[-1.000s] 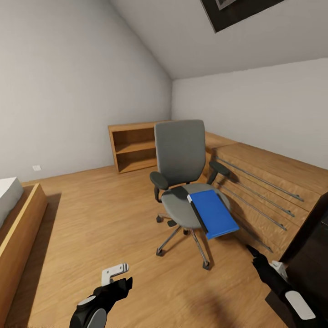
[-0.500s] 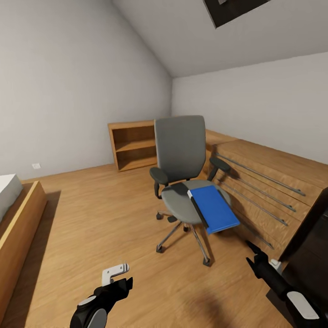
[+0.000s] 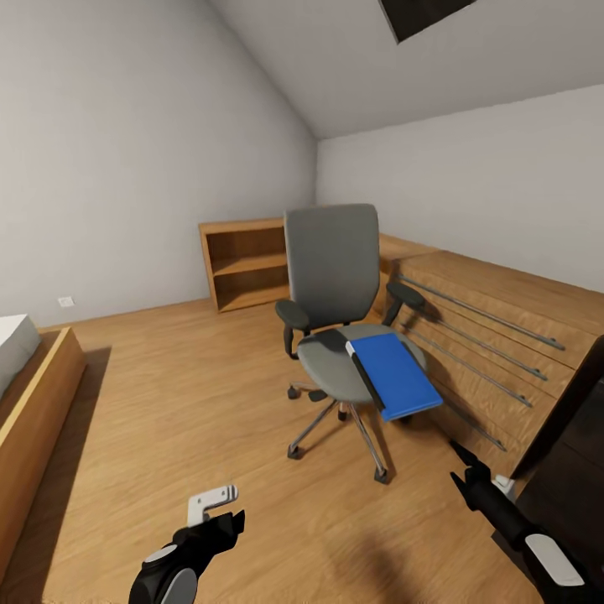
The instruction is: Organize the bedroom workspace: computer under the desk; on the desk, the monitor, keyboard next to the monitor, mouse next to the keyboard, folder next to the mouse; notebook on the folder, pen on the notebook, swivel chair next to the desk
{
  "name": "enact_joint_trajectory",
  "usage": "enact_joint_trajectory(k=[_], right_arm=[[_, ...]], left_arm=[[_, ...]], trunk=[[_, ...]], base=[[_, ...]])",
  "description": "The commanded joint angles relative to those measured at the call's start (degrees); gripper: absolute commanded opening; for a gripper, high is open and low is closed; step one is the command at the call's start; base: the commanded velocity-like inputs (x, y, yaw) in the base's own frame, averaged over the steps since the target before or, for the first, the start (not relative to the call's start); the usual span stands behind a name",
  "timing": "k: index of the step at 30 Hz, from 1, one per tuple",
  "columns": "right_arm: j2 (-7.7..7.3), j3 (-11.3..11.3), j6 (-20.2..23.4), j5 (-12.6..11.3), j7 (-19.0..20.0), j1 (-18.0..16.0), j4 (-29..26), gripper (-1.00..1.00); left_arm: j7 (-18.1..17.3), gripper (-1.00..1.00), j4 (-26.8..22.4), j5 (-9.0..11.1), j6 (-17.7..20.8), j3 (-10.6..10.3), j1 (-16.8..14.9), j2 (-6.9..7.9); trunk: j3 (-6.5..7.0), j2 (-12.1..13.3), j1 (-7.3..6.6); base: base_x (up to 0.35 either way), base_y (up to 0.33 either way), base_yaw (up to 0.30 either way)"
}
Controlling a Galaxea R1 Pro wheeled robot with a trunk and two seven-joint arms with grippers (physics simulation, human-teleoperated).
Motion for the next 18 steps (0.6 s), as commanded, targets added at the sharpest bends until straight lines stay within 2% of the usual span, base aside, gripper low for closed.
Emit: enact_joint_trajectory(k=[1, 11, 13, 18], right_arm=[[0.04, -0.1, 0.5, -0.3, 0.0, 0.0, -0.2, 1.0], [0.29, 0.9, 1.0, -0.3, -0.9, 0.0, -6.1, 1.0], [0.46, 1.0, 2.4, -0.5, -1.0, 0.0, -7.7, 1.0], [0.62, 0.9, 6.1, -0.8, -1.1, 0.0, -8.6, 1.0]], left_arm=[[0.6, 1.0, -0.1, 0.6, 0.1, 0.0, 0.0, 0.01], [0.6, 1.0, -0.1, 0.6, 0.1, 0.0, 0.0, 0.0], [0.6, 1.0, -0.1, 0.6, 0.1, 0.0, 0.0, 0.03], [0.5, 1.0, -0.1, 0.6, 0.1, 0.0, 0.0, 0.04]], trunk=[[-0.24, -0.4, 0.21], [-2.03, -4.4, 2.41], [-2.39, -5.3, 2.85], [-2.39, -5.3, 2.85]], base=[[0.0, 0.0, 0.0], [0.0, 0.0, 0.0], [0.0, 0.0, 0.0], [0.0, 0.0, 0.0]])
